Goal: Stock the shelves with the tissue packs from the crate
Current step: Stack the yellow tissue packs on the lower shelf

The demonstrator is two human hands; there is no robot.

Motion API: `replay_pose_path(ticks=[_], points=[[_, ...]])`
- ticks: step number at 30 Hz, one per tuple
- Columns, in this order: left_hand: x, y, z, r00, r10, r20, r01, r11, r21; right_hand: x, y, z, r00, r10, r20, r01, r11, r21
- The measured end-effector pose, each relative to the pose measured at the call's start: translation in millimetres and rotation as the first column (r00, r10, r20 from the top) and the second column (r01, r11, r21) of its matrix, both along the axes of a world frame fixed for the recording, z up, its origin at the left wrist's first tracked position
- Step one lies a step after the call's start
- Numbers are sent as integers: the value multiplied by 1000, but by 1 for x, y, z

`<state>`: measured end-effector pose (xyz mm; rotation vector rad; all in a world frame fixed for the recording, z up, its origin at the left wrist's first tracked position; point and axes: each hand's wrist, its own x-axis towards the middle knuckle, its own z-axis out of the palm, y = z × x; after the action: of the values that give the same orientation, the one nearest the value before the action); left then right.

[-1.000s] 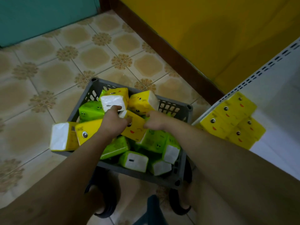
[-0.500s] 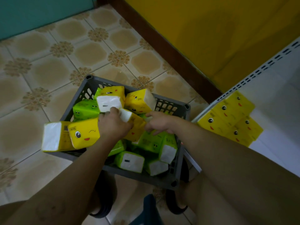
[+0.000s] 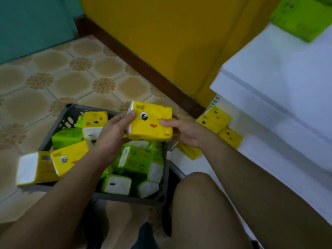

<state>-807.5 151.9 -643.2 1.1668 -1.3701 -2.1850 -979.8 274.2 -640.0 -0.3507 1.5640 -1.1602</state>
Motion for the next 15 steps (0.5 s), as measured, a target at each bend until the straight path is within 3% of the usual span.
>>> replay_pose_path(ticks=[3,6,8,11,15], points=[[-13,18,-7,998,-66,-15,67,994,84,-23,68,-12,950,-301,80,306,951,-47],[-19,31,-24,994,-93,64,85,990,115,-35,148,-43,797,-582,160,586,810,25],[-21,35,-37,982,-131,133,118,988,100,-34,191,-69,728,-677,104,657,733,176],[-24,32,-54,961,-166,222,160,986,45,-29,223,-107,711,-703,-23,672,669,316],[-32,29,-72,927,-196,321,206,979,2,-44,212,-158,698,-715,-31,654,620,433]])
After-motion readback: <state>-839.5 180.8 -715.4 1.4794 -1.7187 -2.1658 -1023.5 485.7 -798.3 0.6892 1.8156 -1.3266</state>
